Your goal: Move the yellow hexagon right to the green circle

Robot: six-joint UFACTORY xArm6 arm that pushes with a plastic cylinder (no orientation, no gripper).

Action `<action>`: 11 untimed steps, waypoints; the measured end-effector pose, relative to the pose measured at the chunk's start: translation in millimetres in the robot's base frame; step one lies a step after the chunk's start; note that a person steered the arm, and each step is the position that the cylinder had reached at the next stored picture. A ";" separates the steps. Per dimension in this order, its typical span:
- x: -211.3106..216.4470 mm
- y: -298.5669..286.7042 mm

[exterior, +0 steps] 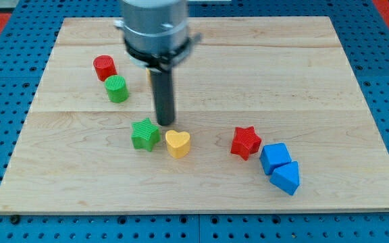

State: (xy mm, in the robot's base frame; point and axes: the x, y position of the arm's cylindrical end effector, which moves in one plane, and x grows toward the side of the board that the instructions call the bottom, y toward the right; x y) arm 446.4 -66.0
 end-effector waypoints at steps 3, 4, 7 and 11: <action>53.8 82.6; 61.1 80.0; -96.9 84.2; -79.3 31.3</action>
